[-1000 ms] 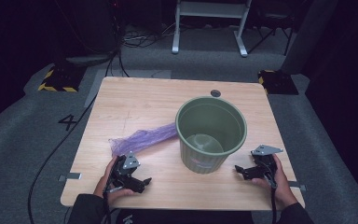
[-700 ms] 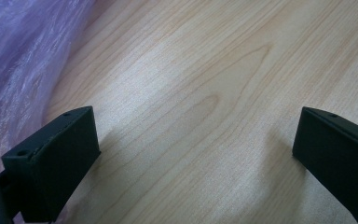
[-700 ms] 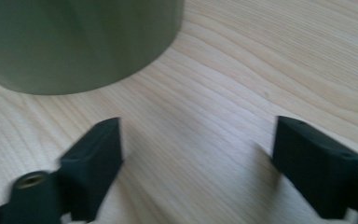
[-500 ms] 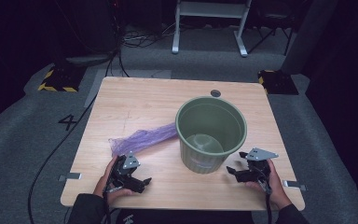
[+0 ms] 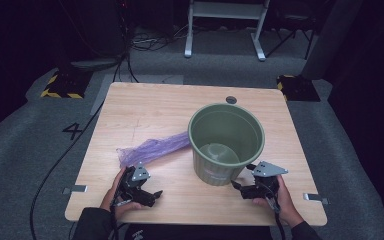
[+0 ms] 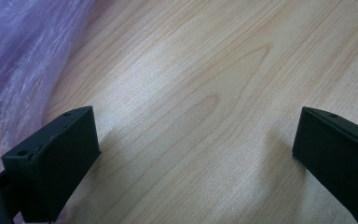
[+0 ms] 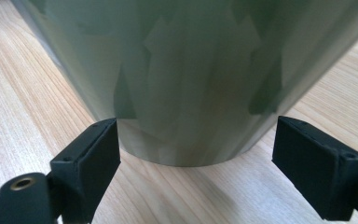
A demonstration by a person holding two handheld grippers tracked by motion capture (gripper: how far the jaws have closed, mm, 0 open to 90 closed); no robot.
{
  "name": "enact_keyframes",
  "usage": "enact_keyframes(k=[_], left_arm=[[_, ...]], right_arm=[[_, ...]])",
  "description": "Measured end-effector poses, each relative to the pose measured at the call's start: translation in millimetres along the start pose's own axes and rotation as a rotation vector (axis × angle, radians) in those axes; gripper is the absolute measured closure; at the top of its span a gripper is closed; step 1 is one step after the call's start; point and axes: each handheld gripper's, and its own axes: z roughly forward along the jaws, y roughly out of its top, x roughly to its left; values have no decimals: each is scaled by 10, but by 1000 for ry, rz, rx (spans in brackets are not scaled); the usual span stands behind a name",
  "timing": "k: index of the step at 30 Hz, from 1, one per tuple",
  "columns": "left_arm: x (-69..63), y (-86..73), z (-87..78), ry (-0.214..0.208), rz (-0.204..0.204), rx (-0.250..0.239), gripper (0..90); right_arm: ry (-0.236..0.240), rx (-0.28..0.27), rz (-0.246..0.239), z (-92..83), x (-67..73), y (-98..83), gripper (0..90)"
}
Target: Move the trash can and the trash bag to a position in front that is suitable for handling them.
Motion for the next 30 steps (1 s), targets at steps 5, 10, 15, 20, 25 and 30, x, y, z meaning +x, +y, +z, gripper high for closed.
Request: enact_keyframes(k=[5,10,15,20,25,30], left_arm=[[0,0,0,1,0,0,0],[0,0,0,0,0,0,0],[0,0,0,0,0,0,0],[-3,-2,-5,8,-1,1,2],[14,-19,-22,4,0,-6,12],[59,-45,-61,19,-12,-20,68]], right_arm=[[-24,-25,26,23,8,4,147],[-88,-36,70,40,-73,-4,153],[-113,-61,103,18,-198,-24,205],[-118,-41,92,-11,-296,-75,204],[-131,28,74,-67,-442,-182,198],[-114,87,103,-80,-581,-286,186]])
